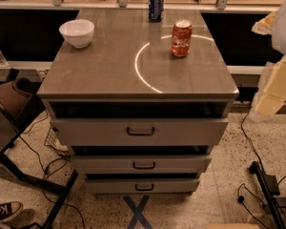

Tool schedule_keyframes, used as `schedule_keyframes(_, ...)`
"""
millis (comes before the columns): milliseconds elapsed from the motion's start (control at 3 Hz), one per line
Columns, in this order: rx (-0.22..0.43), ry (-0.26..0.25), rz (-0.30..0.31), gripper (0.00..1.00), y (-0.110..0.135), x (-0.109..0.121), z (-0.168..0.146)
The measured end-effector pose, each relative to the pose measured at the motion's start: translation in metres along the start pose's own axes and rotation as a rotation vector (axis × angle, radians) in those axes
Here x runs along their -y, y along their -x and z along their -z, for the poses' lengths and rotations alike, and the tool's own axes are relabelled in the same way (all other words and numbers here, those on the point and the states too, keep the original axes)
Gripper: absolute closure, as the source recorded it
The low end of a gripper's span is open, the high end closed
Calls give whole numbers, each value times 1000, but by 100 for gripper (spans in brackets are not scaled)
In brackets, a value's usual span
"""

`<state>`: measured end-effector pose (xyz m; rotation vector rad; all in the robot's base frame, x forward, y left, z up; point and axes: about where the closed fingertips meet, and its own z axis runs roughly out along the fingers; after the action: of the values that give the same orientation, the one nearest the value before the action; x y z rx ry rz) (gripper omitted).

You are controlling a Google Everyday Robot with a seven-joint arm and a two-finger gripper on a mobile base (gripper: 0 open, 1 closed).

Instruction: Place coke can into white bowl

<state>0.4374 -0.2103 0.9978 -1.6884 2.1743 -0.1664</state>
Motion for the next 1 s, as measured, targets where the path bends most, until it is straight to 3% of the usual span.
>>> schedule_keyframes(333, 7, -11, 0, 0, 1, 4, 0)
schedule_keyframes(667, 66, -67, -25, 0, 7, 36, -4)
schedule_keyframes(1000, 221, -159, -102, 0, 18, 90, -14)
